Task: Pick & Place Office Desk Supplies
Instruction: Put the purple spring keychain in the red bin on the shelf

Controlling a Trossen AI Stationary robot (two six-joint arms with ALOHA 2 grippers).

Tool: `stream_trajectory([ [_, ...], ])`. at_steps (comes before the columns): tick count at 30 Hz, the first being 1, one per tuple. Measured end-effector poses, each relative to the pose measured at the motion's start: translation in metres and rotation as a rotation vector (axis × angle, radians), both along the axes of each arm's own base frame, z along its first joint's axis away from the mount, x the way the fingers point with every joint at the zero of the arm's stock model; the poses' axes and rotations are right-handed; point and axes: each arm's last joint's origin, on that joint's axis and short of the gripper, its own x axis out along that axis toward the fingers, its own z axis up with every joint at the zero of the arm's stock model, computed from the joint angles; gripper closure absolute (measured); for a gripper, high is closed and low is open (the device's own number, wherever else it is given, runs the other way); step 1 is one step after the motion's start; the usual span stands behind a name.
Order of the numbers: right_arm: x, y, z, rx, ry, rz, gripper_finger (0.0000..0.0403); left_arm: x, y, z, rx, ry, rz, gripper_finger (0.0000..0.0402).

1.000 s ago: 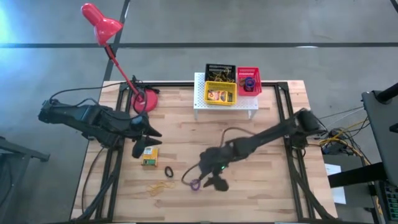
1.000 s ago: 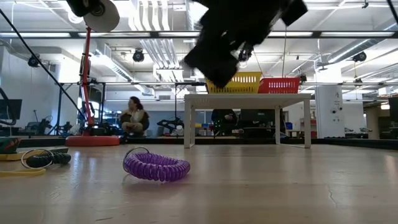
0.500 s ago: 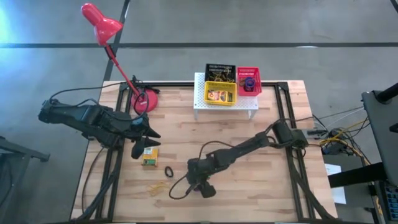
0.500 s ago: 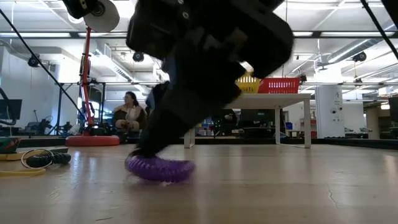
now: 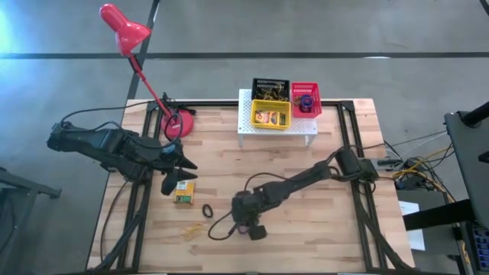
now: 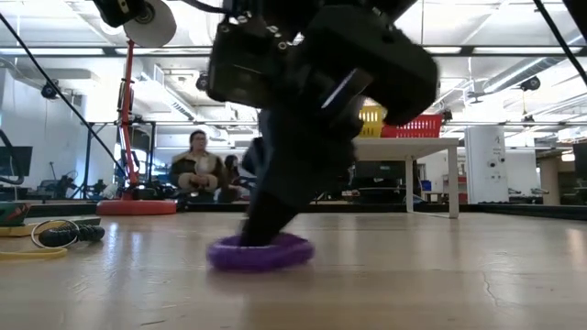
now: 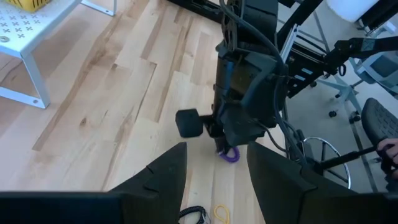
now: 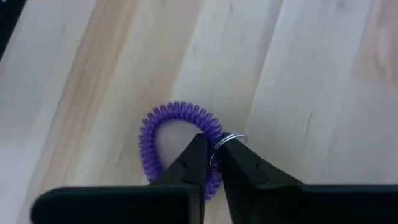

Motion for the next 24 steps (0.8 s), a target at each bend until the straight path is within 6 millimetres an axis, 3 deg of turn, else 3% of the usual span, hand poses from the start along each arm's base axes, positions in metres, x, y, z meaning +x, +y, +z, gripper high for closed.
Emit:
stream_trajectory([
  [5, -0.014, -0.003, 0.021, 0.010, 0.094, -0.064, 0.0380, 0.000, 0.000, 0.000, 0.003, -0.002, -0.001, 0.0229],
  [13, -0.047, -0.026, 0.124, 0.056, 0.007, -0.253, 0.0383, 0.001, 0.001, 0.001, 0.028, -0.021, 0.041, 0.0229],
  [19, -0.100, -0.072, 0.214, -0.002, -0.175, -0.529, 0.0384, 0.003, 0.003, 0.004, 0.048, -0.067, 0.088, 0.0229],
  [24, -0.153, -0.129, 0.265, -0.177, -0.348, -0.822, 0.0382, 0.008, 0.003, 0.012, 0.120, -0.166, 0.111, 0.0229],
])
